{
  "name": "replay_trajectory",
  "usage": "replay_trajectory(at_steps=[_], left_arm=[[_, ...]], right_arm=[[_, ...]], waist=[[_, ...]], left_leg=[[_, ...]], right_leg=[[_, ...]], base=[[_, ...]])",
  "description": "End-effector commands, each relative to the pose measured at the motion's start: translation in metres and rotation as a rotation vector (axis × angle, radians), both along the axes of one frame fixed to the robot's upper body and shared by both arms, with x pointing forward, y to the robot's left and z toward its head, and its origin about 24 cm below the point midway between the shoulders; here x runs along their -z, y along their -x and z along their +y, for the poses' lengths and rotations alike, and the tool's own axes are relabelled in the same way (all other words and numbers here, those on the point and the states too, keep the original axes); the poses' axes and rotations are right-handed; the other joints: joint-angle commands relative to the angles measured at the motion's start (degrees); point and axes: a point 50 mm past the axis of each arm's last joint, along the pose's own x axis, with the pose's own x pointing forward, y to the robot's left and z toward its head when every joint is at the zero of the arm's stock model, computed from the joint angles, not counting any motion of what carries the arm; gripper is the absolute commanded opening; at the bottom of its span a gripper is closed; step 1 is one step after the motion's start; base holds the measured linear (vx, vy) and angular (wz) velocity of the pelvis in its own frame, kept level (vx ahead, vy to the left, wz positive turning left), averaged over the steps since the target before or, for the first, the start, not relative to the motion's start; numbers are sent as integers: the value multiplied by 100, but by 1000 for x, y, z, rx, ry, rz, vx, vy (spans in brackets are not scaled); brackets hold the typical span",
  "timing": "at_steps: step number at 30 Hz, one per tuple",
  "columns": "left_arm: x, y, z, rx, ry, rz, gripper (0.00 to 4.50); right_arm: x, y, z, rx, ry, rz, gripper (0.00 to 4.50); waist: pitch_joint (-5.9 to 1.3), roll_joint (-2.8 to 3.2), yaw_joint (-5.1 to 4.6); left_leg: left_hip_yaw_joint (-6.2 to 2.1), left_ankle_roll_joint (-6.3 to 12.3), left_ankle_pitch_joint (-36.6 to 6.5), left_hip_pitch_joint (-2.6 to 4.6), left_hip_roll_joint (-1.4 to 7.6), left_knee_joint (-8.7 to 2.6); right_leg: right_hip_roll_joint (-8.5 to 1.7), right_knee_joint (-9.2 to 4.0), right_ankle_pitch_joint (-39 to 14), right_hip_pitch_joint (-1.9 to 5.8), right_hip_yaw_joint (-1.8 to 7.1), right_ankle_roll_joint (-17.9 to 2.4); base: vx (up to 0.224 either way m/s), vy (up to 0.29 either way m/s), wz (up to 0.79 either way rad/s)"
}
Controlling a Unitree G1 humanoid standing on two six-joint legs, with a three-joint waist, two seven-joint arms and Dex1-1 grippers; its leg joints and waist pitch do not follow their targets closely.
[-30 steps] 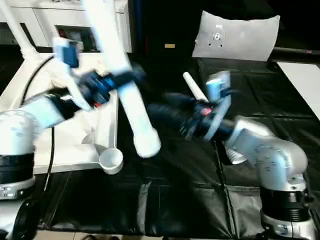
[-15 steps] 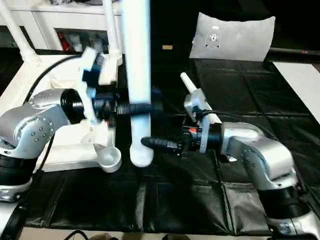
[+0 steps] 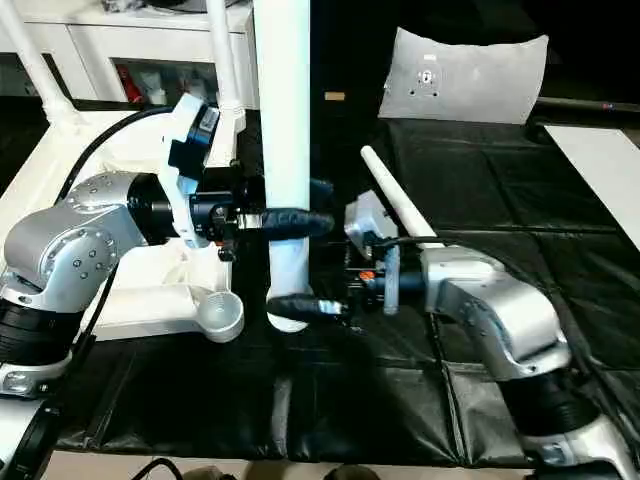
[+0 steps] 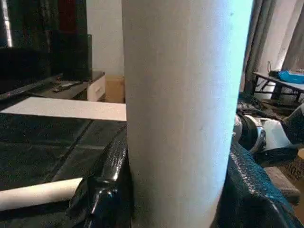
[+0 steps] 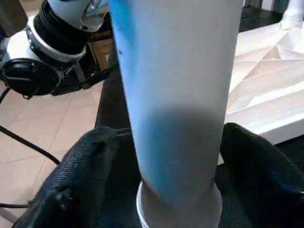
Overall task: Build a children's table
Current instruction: Pick table leg
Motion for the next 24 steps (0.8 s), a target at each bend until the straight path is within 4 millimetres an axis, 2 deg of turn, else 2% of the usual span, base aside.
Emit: replay_trajectory(at_steps=[1, 3, 4, 5, 9, 10, 11, 14, 24], left_arm=[[-5, 1, -2, 16, -9, -41, 184], [-6, 1, -4, 22, -6, -43, 184], [-7, 1, -4, 27, -2, -42, 184], [-7, 2, -4, 30, 0, -41, 184], [-7, 2, -6, 35, 2, -39, 184], [-7, 2, -6, 36, 1, -39, 184], [-7, 2, -6, 38, 0, -40, 184], [-7, 1, -6, 40, -2, -41, 184], [-7, 1, -6, 40, -8, -43, 184]], right_arm=[[-3, -2, 3, -7, 3, -24, 343], [-3, -3, 4, -7, -1, -24, 322], [-3, -3, 5, -7, -5, -23, 322], [-3, -3, 6, -8, -7, -22, 305], [-2, -4, 8, -9, -11, -22, 268], [-1, -4, 8, -10, -12, -21, 260], [-1, -4, 8, -9, -13, -20, 260], [0, -3, 9, -9, -15, -17, 220], [2, -3, 10, -13, -12, -15, 195]], waist=[[-400, -11, 2], [-396, -6, 0], [-391, 23, 7], [-394, 9, -2], [-383, 16, -1], [-379, 34, 3], [-379, 34, 3], [-384, 26, 2], [-368, 15, 2]], left_leg=[[-81, 269, 121, 11, 339, -369], [-82, 273, 127, 7, 339, -371], [-88, 270, 139, 11, 342, -370], [-85, 271, 122, 13, 341, -372], [-86, 248, 73, 12, 340, -378], [-89, 228, 40, 17, 344, -381], [-89, 228, 40, 17, 344, -381], [-88, 217, 41, 18, 341, -380], [-89, 221, 13, 12, 337, -387]], right_leg=[[-551, -372, -141, 402, 282, -1408], [-554, -370, -125, 403, 281, -1414], [-556, -364, -103, 399, 282, -1414], [-549, -367, -87, 400, 280, -1417], [-552, -376, -115, 402, 281, -1424], [-555, -381, -143, 400, 281, -1426], [-555, -381, -143, 400, 281, -1426], [-555, -376, -120, 406, 284, -1432], [-555, -381, -149, 406, 287, -1431]], base=[[0, 0, 0], [0, 0, 0], [0, 0, 0], [0, 0, 0], [0, 0, 0], [0, 0, 0], [0, 0, 0], [0, 0, 0], [0, 0, 0]])
